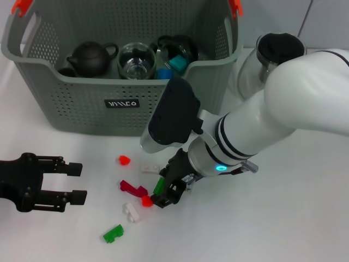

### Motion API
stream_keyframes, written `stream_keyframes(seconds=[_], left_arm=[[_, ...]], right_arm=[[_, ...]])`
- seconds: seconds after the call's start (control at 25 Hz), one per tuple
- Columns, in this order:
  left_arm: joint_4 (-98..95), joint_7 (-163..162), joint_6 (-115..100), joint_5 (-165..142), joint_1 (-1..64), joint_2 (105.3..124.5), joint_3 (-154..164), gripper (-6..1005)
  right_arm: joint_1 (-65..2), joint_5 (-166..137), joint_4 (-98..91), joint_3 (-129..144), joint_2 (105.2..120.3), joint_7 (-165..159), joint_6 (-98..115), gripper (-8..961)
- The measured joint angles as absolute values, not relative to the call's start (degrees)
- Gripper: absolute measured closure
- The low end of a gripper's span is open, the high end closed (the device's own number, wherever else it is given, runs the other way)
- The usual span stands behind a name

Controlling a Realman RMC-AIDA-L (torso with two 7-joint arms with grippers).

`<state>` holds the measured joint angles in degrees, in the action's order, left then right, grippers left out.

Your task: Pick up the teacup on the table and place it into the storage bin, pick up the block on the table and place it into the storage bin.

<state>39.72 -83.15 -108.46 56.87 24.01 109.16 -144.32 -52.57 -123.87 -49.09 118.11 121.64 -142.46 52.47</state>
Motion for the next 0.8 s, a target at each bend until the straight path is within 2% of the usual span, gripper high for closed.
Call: stream_keyframes(seconds=[0.24, 0.44, 0.8], left_arm=[[39.7, -83.1, -108.4, 56.9, 24.1, 109.16, -144.3, 263], [39.7, -83.1, -108.4, 56.9, 24.1, 109.16, -144.3, 263], [39.7, -83.2, -108.4, 56.9, 24.2, 109.16, -144.3, 264]], right_arm=[[-53.1, -122.9, -47.8, 118.2, 121.64, -141.9, 52.4, 312], [-53.2, -122.9, -47.7, 118.2, 121.64, -141.9, 52.4, 317], [-53.3, -122.9, -47.7, 118.2, 121.56, -141.9, 52.5, 452]])
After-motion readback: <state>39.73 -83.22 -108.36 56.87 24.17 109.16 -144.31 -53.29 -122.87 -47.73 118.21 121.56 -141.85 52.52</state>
